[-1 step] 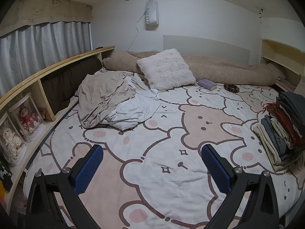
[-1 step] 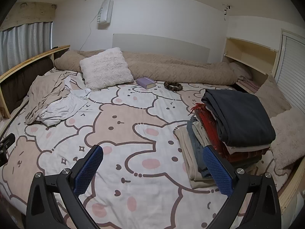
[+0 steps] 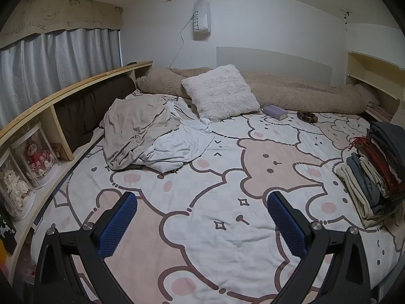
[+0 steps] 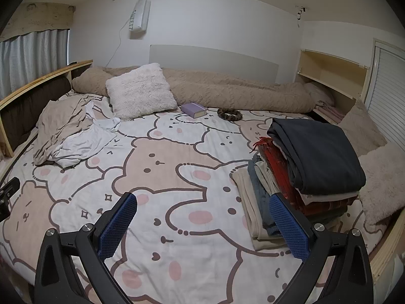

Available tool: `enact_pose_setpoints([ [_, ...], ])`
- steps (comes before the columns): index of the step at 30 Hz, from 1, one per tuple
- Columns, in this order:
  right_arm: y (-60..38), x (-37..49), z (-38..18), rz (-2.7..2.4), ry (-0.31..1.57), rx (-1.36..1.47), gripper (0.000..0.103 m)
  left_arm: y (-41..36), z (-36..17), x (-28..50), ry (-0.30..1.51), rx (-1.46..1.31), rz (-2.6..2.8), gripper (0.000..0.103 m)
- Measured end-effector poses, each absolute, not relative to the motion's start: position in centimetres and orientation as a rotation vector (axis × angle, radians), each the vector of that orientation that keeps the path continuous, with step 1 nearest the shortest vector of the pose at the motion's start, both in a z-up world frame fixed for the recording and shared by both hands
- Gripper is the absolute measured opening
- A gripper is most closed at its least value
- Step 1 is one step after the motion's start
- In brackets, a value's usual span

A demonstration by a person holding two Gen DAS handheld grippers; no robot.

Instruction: Fold clothes

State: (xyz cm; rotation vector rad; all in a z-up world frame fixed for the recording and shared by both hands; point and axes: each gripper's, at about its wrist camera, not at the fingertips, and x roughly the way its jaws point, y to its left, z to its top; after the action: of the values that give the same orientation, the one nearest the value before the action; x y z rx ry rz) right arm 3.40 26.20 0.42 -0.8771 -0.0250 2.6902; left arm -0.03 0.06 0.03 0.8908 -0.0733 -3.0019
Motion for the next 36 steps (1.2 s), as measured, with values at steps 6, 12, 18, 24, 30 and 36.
enact_pose_setpoints([
  [6,26.26,3.36,0.43,2.686,-0.028,-0.898,0.103,0.13,-0.29,0.03,-0.077,0.891,-3.006,0.103],
  [12,26.17,3.39,0.48,2.686,-0.029,-0.891,0.103,0.5,0.02,-0.14,-0.077,0.903,-3.006,0.103],
  [18,26.16,3.34,0.39,2.682,-0.025,-0.892,0.103,0.68,-0.04,-0.34,-0.076,0.915,-3.005,0.103],
  [24,26.05,3.4,0.25,2.682,-0.026,-0.894,0.103,0.64,-0.18,-0.35,-0.077,0.918,-3.005,0.103],
  [30,26.2,3.3,0.06,2.682,-0.027,-0.904,0.103,0.6,-0.29,-0.39,-0.081,0.92,-3.007,0.103],
  [36,26.19,3.17,-0.09,2.684,-0.032,-0.912,0.103,0.57,-0.39,-0.47,-0.086,0.921,-3.007,0.103],
])
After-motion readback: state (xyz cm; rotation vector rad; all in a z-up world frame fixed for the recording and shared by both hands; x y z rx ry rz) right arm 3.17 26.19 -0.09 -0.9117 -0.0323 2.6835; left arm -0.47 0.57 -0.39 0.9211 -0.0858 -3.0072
